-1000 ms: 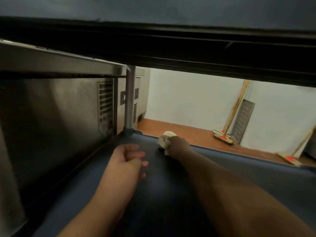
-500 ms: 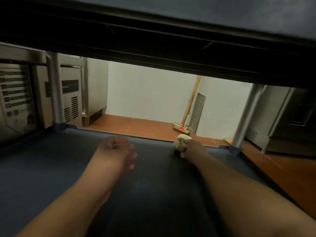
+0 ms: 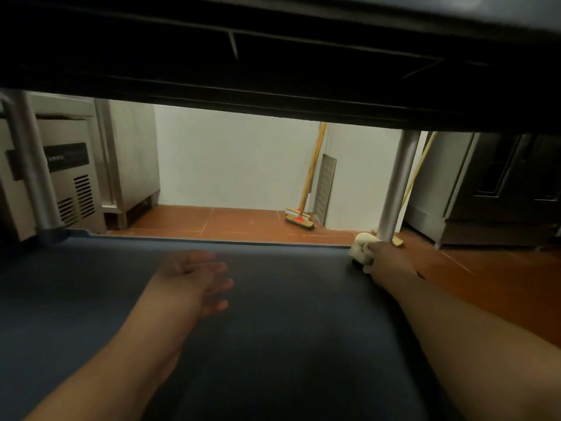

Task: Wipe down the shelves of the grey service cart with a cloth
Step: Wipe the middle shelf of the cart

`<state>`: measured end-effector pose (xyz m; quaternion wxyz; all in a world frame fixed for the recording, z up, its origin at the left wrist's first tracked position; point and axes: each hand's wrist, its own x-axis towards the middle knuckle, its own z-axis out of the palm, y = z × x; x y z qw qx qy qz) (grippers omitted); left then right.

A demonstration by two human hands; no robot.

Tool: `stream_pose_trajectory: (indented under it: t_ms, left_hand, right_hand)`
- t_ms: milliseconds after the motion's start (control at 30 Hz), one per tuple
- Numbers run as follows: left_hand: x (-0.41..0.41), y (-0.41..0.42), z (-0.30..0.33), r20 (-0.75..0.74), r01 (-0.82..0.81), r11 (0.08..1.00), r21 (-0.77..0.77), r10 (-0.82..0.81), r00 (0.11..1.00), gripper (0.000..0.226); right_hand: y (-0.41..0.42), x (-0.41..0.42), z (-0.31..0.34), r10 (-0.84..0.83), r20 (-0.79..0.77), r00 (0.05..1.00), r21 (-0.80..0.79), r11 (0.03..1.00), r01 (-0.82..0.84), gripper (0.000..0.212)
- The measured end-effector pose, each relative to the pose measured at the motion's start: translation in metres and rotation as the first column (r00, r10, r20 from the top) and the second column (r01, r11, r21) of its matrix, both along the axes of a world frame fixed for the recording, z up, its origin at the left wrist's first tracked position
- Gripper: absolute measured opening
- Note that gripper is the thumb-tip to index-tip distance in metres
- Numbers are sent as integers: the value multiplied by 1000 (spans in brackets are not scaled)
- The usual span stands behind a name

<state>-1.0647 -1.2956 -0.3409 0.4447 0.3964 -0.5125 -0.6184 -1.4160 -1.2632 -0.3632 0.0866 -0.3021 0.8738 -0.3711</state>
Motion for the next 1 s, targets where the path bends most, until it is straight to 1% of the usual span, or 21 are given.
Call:
stream_pose_trajectory:
  t_ms: [33,100,167,200,233,267,367,400,433,467,567,600,633,667,700,733,800,900,933,967,1000]
  left_hand:
    - [2,0,-1,-1,1,1000,-2,-1,1000,25]
    - [6,0,-5,19,21,1000,1,-21,1000,24]
    - [8,-1,-10,20,49,999,10,-50,999,23]
    - [8,-1,-12,18,61,998,3,-61,998,23]
    - [7,0,-12,15,68,998,-14,-68,998,23]
    - [5,2,-12,16,73,997,-36,-72,997,23]
    - [1,9,-11,21,104,992,-72,-103,994,23]
    - [0,11,-10,23,118,990,-78,-117,993,24]
    - [-1,13,-10,22,128,988,-85,-126,992,25]
    - [-1,13,-10,19,130,987,-90,-129,991,26]
    - [2,17,-7,4,157,985,-75,-158,988,28]
    - [4,19,-6,-4,176,982,-66,-176,984,28]
    - [6,21,-4,-9,192,980,-61,-192,981,28]
    - [8,24,-3,-11,203,978,-56,-204,979,29]
    - [11,27,-2,-13,211,976,-57,-212,977,29]
    - [14,30,-1,-11,218,974,-66,-220,976,29]
    - [22,39,0,8,231,967,-105,-231,973,29]
    - [36,56,-1,44,259,950,-172,-256,966,28]
    - [41,62,-2,52,275,943,-187,-270,961,27]
    - [47,67,-4,62,297,934,-201,-290,955,27]
    - [53,72,-5,70,322,924,-208,-314,947,26]
  right_hand:
    - [1,-1,-1,-29,22,999,7,1000,29,61]
    - [-18,-40,-28,-83,-107,991,16,996,85,26]
    - [-33,-110,-72,-22,-141,990,46,999,28,40]
    - [-33,-124,-83,-29,-64,998,48,998,32,46]
    - [-27,-119,-81,36,40,999,65,997,-39,50]
    - [-16,-105,-71,84,-16,996,68,994,-83,51]
    - [11,-52,-40,64,-189,980,109,993,-44,31]
    - [24,-34,-30,91,-203,975,127,990,-66,34]
    - [31,-21,-29,36,-200,979,140,990,-8,30]
    - [47,-1,-18,50,-220,974,219,976,-1,29]
    - [74,38,-5,-30,-36,999,220,975,37,35]
    - [83,52,0,0,-30,1000,252,968,7,34]
    - [89,63,4,-42,-39,998,280,959,51,32]
    - [98,70,6,42,-149,988,358,934,15,30]
    - [110,76,7,70,-194,978,420,908,18,33]
    - [127,82,7,92,-173,981,460,888,-2,37]
    - [150,98,9,58,-161,985,506,862,32,34]
    - [160,123,19,-230,-47,972,443,867,226,26]
    - [168,130,19,-227,-64,972,442,867,232,19]
    - [177,136,20,-260,-37,965,400,881,253,27]
    - [186,144,24,-283,-30,959,437,859,267,37]
